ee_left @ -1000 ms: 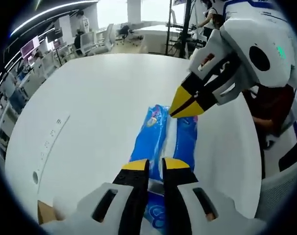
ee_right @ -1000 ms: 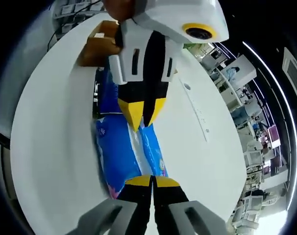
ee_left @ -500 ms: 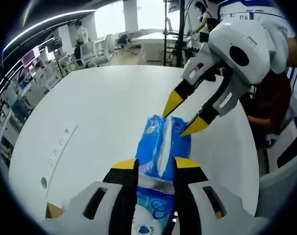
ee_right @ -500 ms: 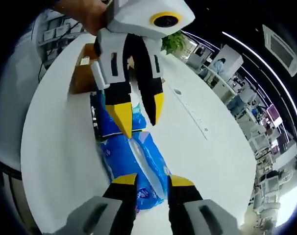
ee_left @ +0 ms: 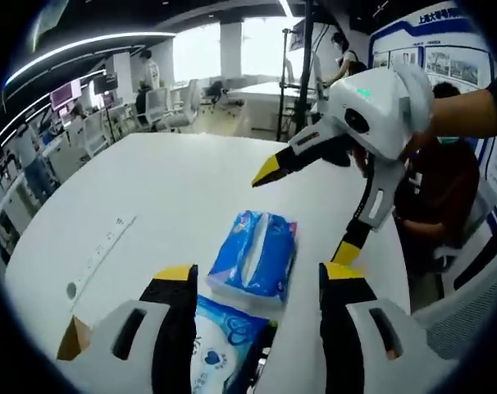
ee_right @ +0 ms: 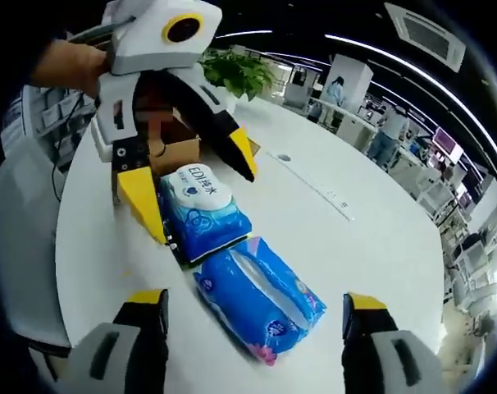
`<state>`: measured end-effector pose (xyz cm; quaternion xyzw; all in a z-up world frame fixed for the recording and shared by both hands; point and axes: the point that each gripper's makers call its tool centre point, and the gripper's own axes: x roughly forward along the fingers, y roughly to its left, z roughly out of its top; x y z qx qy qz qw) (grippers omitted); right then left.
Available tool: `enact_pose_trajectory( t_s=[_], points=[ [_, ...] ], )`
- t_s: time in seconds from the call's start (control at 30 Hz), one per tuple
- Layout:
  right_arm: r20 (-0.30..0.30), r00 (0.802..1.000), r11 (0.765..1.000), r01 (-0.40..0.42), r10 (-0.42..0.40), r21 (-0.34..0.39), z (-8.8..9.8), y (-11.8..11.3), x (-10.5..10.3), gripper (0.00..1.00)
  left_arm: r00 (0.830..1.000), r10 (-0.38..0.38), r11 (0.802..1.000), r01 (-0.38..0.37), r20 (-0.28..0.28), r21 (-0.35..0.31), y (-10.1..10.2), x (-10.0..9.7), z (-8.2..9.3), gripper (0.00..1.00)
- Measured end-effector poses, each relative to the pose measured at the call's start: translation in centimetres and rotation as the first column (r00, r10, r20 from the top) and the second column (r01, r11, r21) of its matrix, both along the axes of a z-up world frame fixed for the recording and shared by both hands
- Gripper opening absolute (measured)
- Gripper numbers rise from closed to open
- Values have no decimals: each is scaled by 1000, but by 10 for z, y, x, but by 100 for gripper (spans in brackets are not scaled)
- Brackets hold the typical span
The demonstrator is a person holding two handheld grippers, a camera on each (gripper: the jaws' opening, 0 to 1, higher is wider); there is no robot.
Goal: Operate the shoe box by opening the lid, removing the specified soft item, and placing it in the target area until the item is outside and the box remains undamaged.
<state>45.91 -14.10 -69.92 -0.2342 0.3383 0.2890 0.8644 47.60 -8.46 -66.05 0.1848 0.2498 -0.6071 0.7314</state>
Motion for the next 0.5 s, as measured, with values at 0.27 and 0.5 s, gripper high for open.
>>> enact_pose_trajectory(
  t_s=[0.27,0.5],
  points=[
    [1,999,999,36,-36,34,9,1,-10,99,999,30,999,-30,15,-37,19,-5,17,80],
    [14,998,997,58,-59,50,20,1,-16,99,998,56,995,-55,0,-82,33,-15,36,97]
  ],
)
